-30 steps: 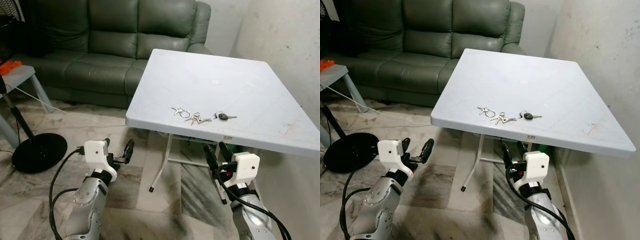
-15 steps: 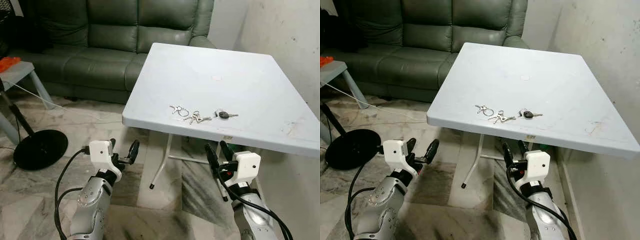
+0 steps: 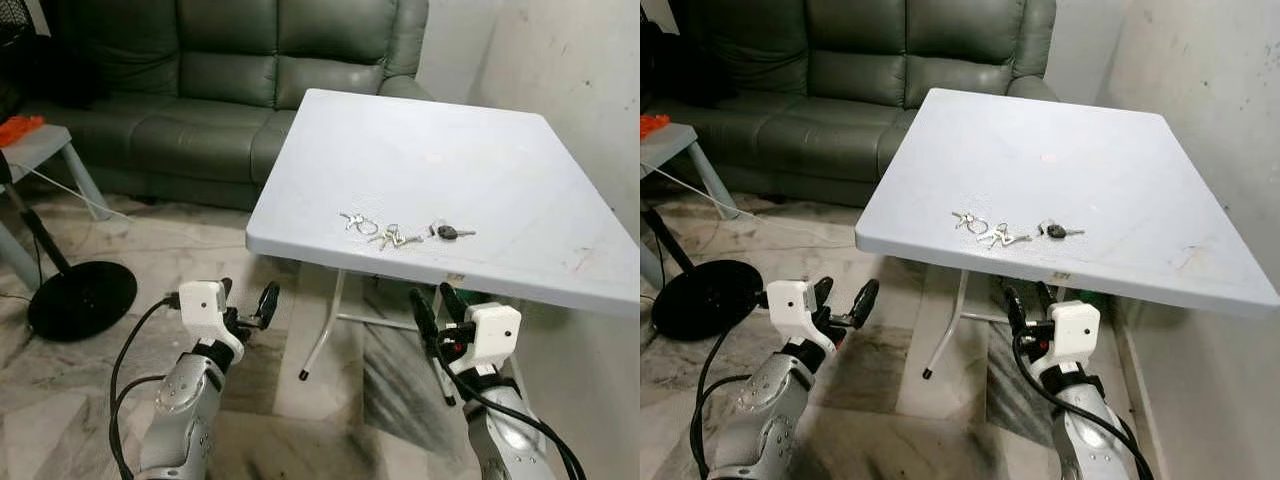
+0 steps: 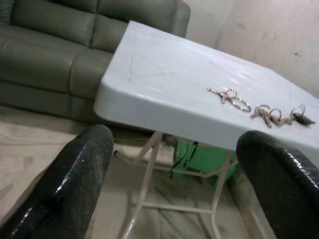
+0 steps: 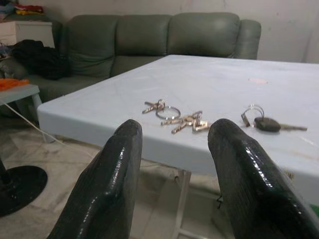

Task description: Hang keys on a hook

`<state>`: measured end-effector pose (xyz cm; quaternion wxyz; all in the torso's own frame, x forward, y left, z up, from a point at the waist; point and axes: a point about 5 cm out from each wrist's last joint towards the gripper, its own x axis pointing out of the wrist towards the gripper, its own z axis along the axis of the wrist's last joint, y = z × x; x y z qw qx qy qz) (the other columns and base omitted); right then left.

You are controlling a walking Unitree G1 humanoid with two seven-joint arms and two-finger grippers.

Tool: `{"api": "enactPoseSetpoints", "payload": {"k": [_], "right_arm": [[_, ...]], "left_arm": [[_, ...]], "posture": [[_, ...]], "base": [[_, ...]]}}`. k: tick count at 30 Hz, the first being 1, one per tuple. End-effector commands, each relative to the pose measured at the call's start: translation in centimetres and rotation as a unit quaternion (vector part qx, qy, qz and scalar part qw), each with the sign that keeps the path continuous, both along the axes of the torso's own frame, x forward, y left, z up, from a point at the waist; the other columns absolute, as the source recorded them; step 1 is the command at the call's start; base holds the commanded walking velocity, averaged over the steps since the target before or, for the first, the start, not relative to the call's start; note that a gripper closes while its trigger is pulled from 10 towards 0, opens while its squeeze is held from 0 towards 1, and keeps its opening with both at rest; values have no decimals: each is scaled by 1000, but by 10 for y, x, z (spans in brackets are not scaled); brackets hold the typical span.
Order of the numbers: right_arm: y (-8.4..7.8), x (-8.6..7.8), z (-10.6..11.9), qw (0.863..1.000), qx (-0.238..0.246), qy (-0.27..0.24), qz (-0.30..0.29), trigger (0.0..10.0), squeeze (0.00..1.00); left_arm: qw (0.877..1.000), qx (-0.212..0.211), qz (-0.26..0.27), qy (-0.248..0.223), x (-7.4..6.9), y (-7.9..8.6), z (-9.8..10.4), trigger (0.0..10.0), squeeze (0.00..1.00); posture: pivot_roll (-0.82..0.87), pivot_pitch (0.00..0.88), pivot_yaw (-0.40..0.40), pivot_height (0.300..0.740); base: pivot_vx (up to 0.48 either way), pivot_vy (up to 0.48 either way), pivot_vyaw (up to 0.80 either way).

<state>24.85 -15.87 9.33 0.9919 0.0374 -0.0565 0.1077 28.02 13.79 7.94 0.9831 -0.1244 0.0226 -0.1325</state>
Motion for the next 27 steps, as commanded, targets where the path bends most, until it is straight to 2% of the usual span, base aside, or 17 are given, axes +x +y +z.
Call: {"api": "enactPoseSetpoints", "payload": {"k": [1, 23, 27], "right_arm": [[-2, 1, 2, 1000, 0, -4, -1, 10000, 0], [-3, 0, 1, 1000, 2, -2, -3, 10000, 0], [-4, 0, 0, 1000, 6, -1, -6, 10000, 0]], "left_arm": [[1000, -2, -7, 1, 2, -3, 1, 10000, 0], [1000, -2, -9, 3, 2, -4, 1, 10000, 0], [1000, 5, -6, 7, 3, -6, 0, 10000, 0]], "posture": [[6, 0, -67, 740], [5, 0, -65, 740], [5, 0, -67, 740]], "base": [[424, 0, 0], [421, 0, 0], [178, 0, 0]]}}
